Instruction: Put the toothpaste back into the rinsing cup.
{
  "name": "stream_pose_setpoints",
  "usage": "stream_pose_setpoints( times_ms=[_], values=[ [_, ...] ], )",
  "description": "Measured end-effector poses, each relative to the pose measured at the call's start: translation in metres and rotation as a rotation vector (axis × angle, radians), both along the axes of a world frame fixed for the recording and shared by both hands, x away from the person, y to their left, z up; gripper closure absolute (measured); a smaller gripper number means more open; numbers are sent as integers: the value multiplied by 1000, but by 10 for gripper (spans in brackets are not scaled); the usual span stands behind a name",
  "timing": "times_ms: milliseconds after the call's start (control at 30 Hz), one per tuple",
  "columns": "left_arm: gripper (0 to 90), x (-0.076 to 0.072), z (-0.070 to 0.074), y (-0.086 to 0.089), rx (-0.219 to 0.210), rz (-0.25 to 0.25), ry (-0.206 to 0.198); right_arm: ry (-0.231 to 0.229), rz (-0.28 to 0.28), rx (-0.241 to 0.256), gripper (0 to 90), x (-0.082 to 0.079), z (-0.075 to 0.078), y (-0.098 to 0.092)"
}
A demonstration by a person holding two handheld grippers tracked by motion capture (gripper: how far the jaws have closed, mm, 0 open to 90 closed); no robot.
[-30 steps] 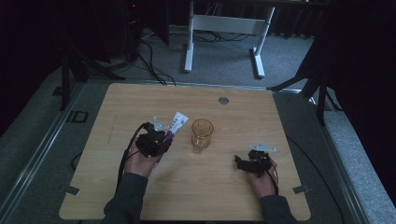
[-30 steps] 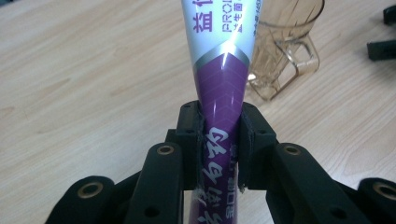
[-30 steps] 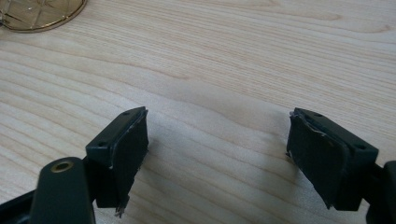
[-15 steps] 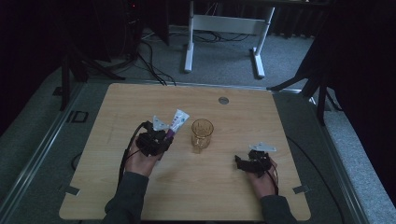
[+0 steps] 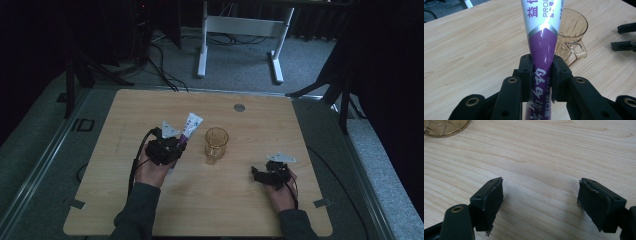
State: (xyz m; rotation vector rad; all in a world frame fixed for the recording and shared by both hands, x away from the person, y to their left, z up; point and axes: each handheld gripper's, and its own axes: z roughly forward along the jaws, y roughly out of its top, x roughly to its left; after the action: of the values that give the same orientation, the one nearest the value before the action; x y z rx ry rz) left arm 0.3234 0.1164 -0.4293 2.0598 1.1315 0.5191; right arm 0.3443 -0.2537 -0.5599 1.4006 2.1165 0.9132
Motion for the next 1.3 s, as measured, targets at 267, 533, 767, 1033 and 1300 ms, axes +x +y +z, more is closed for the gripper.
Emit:
stream_pose_setpoints(
  times_ms=[267, 533, 767, 1033, 1300],
  values=[
    [731, 1, 4, -2, -7, 3, -15, 0, 0, 0, 205, 0, 0, 0],
    [731, 2, 9, -2, -19, 11, -32, -1, 0, 0, 205, 0, 0, 0],
    [730, 3, 12, -2, -26, 13, -41, 0, 0, 0, 205, 0, 0, 0],
    [730, 5, 18, -1, -40, 15, -62, 0, 0, 0, 205, 0, 0, 0],
    [730, 7, 23, 0, -57, 20, -80, 0, -1, 0, 205, 0, 0, 0]
  ],
)
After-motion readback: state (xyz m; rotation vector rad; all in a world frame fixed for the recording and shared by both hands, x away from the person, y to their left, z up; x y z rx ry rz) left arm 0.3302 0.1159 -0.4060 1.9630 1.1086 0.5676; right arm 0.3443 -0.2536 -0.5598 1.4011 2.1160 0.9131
